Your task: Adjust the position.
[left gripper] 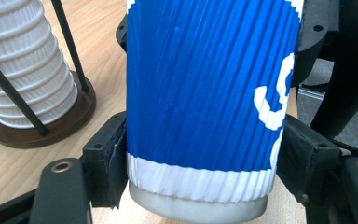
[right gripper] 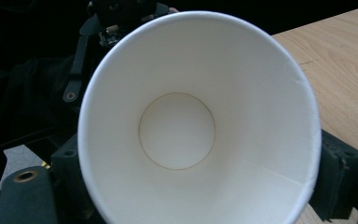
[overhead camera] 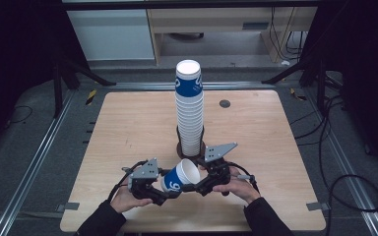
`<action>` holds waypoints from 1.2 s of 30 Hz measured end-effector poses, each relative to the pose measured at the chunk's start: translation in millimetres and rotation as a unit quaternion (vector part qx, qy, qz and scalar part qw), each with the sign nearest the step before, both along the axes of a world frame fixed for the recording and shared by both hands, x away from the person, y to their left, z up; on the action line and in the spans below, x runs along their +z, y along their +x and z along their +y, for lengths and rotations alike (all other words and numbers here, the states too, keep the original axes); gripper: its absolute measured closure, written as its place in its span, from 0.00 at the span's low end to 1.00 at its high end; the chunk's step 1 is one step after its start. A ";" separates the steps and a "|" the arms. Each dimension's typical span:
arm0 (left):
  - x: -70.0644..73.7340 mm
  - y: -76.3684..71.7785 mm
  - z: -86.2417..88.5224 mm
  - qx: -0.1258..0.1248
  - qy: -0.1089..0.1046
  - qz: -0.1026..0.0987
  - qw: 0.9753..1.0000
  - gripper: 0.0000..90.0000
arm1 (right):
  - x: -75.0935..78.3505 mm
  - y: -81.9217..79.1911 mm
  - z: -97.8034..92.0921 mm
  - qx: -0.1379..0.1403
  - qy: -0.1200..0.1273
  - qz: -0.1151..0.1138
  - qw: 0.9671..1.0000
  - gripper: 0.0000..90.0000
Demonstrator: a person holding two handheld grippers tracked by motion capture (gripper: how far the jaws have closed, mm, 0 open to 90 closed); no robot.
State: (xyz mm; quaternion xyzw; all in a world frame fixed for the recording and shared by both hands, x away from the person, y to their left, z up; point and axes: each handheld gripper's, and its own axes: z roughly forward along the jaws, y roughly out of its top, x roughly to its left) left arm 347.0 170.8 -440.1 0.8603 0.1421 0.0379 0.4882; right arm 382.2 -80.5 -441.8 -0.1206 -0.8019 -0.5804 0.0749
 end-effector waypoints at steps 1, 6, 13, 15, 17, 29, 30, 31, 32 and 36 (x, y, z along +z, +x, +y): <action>-0.3 0.0 -0.1 0.000 0.000 -0.001 1.000 0.30 | 0.1 -0.1 0.0 0.001 -0.001 -0.001 1.000 0.18; -1.4 3.9 1.4 -0.012 0.001 0.026 1.000 0.28 | 1.1 -0.6 -0.4 0.002 -0.009 -0.006 1.000 0.18; -5.2 10.1 4.5 -0.010 0.030 0.052 0.998 0.21 | -0.1 -0.2 -2.8 -0.001 -0.045 -0.023 0.999 0.18; -7.3 10.3 2.7 -0.016 0.043 0.058 0.997 0.22 | -2.1 -1.5 -0.4 0.005 -0.062 -0.029 0.998 0.18; -10.4 10.0 -0.7 -0.024 0.059 0.066 0.996 0.23 | -4.4 -3.2 2.8 0.015 -0.073 -0.031 0.997 0.18; -16.1 7.1 -7.5 -0.051 0.084 0.074 0.992 0.31 | -9.6 -7.1 11.7 0.037 -0.087 -0.034 0.995 0.16; -15.5 7.1 -7.0 -0.048 0.081 0.071 0.993 0.31 | -9.2 -6.8 11.4 0.036 -0.084 -0.032 0.995 0.15; -14.8 7.3 -6.2 -0.044 0.078 0.069 0.994 0.31 | -8.7 -6.5 11.1 0.032 -0.081 -0.033 0.996 0.15; -14.0 7.6 -5.0 -0.042 0.074 0.067 0.994 0.31 | -7.9 -6.0 10.6 0.026 -0.079 -0.034 0.996 0.13; -9.0 9.4 1.9 -0.022 0.041 0.054 0.997 0.32 | -3.5 -2.1 4.8 0.004 -0.054 -0.028 0.998 0.11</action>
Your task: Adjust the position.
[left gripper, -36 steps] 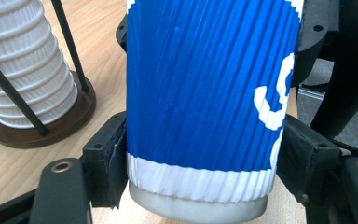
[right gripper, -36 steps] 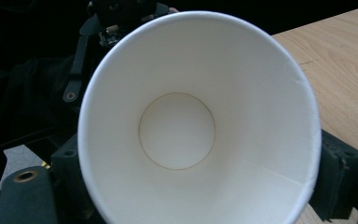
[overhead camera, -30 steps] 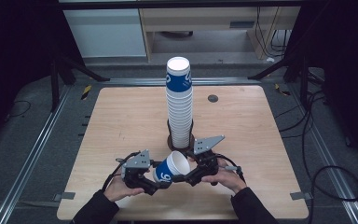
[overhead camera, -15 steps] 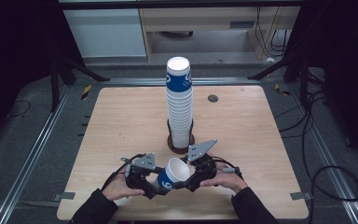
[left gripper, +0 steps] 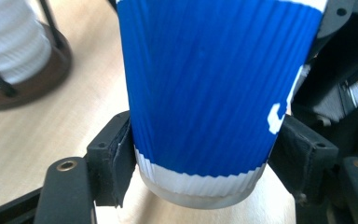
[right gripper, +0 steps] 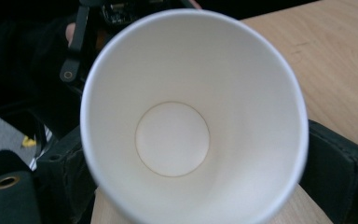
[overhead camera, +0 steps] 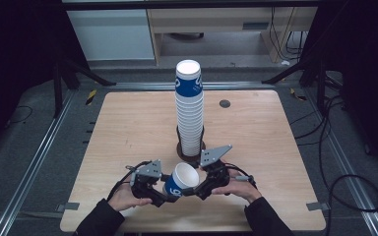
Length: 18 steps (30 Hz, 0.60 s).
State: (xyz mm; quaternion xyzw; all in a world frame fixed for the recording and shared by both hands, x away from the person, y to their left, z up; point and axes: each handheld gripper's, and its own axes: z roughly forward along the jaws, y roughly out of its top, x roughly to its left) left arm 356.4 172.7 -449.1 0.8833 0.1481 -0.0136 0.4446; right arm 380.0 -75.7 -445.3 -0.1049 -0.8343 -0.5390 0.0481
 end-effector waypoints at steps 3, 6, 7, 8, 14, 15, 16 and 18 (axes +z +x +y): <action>3.1 -1.4 1.8 0.015 -0.017 -0.017 1.000 0.32 | 2.0 2.2 -2.9 -0.011 0.021 0.009 1.000 0.11; 4.0 -3.6 -0.8 0.018 -0.022 -0.027 0.999 0.32 | 3.0 2.9 -3.4 -0.012 0.038 0.016 0.999 0.12; 3.8 -4.9 -2.6 0.021 -0.023 -0.031 0.999 0.32 | 3.0 2.7 -3.0 -0.010 0.042 0.019 0.999 0.13; 3.6 -5.4 -4.0 0.019 -0.021 -0.030 0.999 0.31 | 2.7 2.2 -1.8 -0.009 0.045 0.021 0.999 0.14; 1.4 -6.5 -6.9 0.022 -0.019 -0.032 0.999 0.31 | 0.2 0.1 3.6 0.002 0.048 0.025 0.999 0.22; 1.6 -6.3 -6.7 0.025 -0.020 -0.033 0.999 0.31 | 0.3 0.1 3.5 0.000 0.047 0.023 0.999 0.22; 1.6 -6.0 -6.7 0.026 -0.021 -0.030 0.999 0.31 | 0.5 0.2 3.1 -0.001 0.048 0.023 0.999 0.22; 1.6 -5.4 -5.8 0.030 -0.020 -0.032 0.999 0.29 | 1.6 0.3 2.1 -0.003 0.049 0.017 0.999 0.23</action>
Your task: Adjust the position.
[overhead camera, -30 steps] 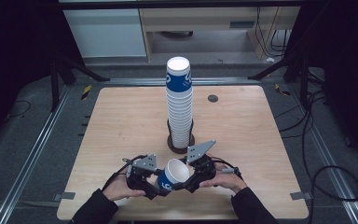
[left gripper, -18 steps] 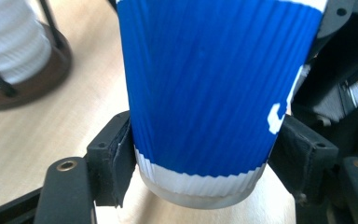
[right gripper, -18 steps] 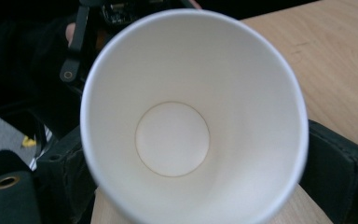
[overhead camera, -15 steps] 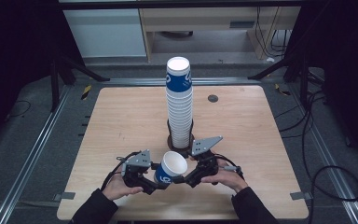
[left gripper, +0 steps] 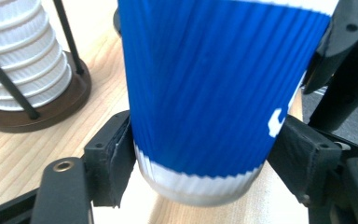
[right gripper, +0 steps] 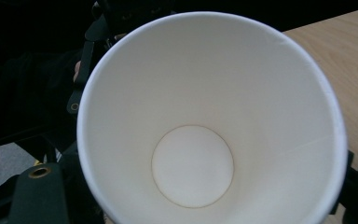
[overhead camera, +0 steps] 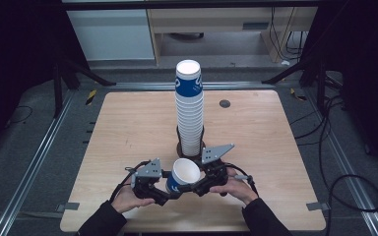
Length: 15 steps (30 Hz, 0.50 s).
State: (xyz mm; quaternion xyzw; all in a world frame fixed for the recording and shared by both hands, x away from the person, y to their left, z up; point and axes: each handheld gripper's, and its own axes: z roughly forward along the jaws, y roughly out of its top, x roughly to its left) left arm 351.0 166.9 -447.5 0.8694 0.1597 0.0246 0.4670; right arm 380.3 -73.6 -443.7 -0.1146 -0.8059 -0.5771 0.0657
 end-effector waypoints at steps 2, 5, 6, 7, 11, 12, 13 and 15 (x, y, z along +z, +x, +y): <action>-1.1 1.2 1.7 0.004 0.007 -0.001 1.000 0.25 | 2.0 0.1 -1.8 -0.007 0.002 -0.006 1.000 0.23; -2.5 4.0 6.2 0.016 0.012 0.000 1.000 0.22 | 7.4 1.7 -9.5 -0.025 0.005 -0.018 1.000 0.23; -2.5 4.9 7.8 0.018 0.012 -0.001 1.000 0.21 | 10.5 2.7 -14.6 -0.037 0.006 -0.022 0.999 0.23; -2.6 5.9 10.0 0.023 0.012 -0.001 1.000 0.21 | 11.9 3.3 -17.2 -0.044 0.006 -0.025 0.999 0.23; -1.0 10.7 20.6 0.053 0.010 -0.008 0.999 0.19 | 16.6 6.5 -30.2 -0.082 0.000 -0.035 0.996 0.23; -0.3 12.2 23.5 0.066 0.007 -0.009 0.998 0.18 | 17.3 7.3 -33.6 -0.092 -0.003 -0.037 0.995 0.23; 0.5 14.0 26.5 0.079 0.006 -0.012 0.997 0.18 | 17.7 8.4 -36.9 -0.100 -0.003 -0.036 0.994 0.23; 1.7 17.2 32.6 0.111 0.004 -0.020 0.994 0.18 | 18.3 10.4 -43.0 -0.113 -0.004 -0.034 0.993 0.23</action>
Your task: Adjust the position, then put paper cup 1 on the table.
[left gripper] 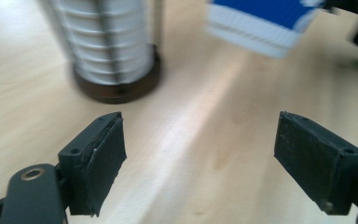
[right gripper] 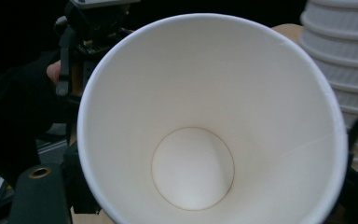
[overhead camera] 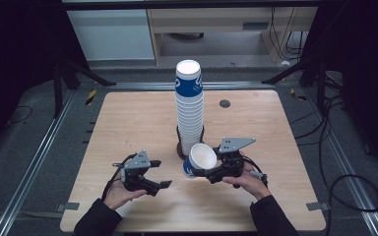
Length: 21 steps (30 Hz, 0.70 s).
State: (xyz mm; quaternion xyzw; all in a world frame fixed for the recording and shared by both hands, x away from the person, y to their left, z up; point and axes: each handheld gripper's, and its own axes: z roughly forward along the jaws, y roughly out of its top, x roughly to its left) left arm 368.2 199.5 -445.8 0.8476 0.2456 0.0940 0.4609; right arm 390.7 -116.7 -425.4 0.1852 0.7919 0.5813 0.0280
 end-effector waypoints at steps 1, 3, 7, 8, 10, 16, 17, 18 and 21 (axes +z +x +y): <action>0.4 1.7 3.9 0.015 -0.002 -0.003 1.000 0.17 | 0.7 0.7 -3.0 -0.007 -0.003 0.002 1.000 0.23; 0.5 4.3 9.5 0.041 -0.011 -0.002 0.999 0.18 | 2.7 2.1 -9.5 -0.027 -0.007 0.003 1.000 0.23; 0.6 8.3 19.2 0.083 -0.019 -0.006 0.996 0.18 | 6.3 3.4 -19.0 -0.059 -0.018 -0.001 0.998 0.23; 0.5 9.8 22.2 0.095 -0.019 -0.006 0.995 0.18 | 6.9 4.2 -21.4 -0.066 -0.020 -0.001 0.998 0.23; 0.2 11.5 26.5 0.111 -0.020 -0.006 0.994 0.18 | 8.0 5.9 -25.9 -0.085 -0.029 0.003 0.996 0.23; 1.7 14.3 35.6 0.142 -0.026 -0.007 0.989 0.18 | 12.1 11.7 -39.1 -0.155 -0.044 0.006 0.987 0.23; 1.9 14.7 37.0 0.146 -0.028 -0.007 0.989 0.18 | 12.5 13.2 -41.9 -0.169 -0.048 0.005 0.984 0.23; 1.9 15.3 38.6 0.151 -0.028 -0.006 0.988 0.18 | 12.8 14.5 -44.9 -0.183 -0.055 0.003 0.982 0.23; 1.9 16.2 41.6 0.160 -0.029 -0.006 0.987 0.18 | 12.8 19.4 -53.8 -0.229 -0.073 0.006 0.971 0.23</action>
